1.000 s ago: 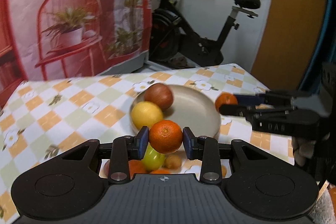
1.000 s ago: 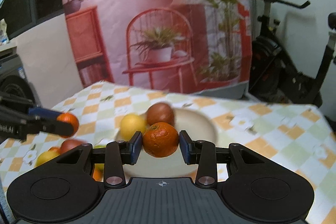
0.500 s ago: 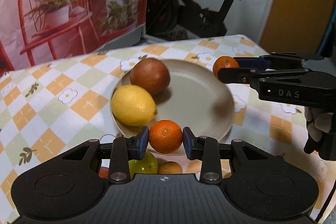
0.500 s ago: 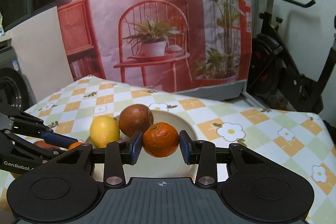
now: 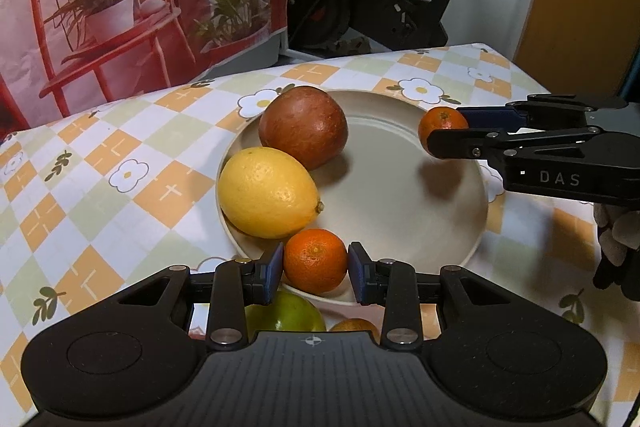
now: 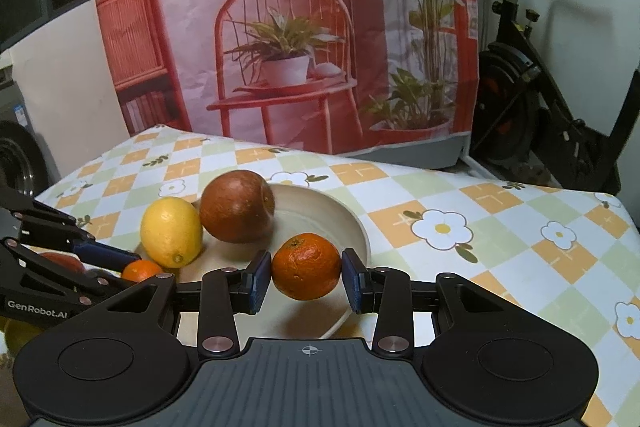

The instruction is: Organize fruits

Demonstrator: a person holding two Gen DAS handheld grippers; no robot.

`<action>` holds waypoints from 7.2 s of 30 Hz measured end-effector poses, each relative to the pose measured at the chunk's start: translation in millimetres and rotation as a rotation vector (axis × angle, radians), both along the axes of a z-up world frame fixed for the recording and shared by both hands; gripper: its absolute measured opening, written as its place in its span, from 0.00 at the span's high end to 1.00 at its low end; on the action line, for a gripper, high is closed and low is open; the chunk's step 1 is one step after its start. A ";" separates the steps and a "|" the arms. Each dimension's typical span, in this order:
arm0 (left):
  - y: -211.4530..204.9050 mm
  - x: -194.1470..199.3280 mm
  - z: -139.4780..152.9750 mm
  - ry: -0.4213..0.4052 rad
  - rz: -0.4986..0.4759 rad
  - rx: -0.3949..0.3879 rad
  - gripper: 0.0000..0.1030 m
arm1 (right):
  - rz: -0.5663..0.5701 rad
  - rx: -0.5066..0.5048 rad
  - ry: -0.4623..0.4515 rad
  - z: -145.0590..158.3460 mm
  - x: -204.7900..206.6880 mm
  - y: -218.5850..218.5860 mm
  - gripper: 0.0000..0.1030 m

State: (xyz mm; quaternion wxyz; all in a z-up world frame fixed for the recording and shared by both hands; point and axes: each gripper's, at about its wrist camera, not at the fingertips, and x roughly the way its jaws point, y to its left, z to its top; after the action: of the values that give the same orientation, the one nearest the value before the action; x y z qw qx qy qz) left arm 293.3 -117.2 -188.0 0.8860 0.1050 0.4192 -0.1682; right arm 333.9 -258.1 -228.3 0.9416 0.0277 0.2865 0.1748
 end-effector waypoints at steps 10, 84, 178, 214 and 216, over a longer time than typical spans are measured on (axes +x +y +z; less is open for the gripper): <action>-2.9 4.9 -3.8 -0.009 0.002 0.022 0.64 | 0.003 -0.060 -0.018 -5.4 26.9 13.1 0.66; 151.3 -107.0 72.6 -0.203 0.188 -0.103 0.15 | -0.072 0.102 0.055 40.5 -111.1 132.3 0.00; 182.3 -92.3 46.2 -0.058 0.234 -0.347 0.46 | 0.591 -0.603 0.011 38.5 -66.3 252.4 0.49; 185.2 -69.9 20.3 0.041 0.257 -0.407 0.50 | 0.400 -0.173 0.184 26.9 -29.8 224.9 0.45; 183.1 -69.0 20.9 0.044 0.255 -0.403 0.51 | 0.335 -0.078 0.183 21.8 -33.7 215.2 0.45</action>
State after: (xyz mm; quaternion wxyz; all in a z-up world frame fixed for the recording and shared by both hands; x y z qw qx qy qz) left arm 224.2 65.9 -167.1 0.8939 -0.1311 0.4061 -0.1375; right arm 300.2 -42.8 -206.5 0.8698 -0.0412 0.3781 0.3144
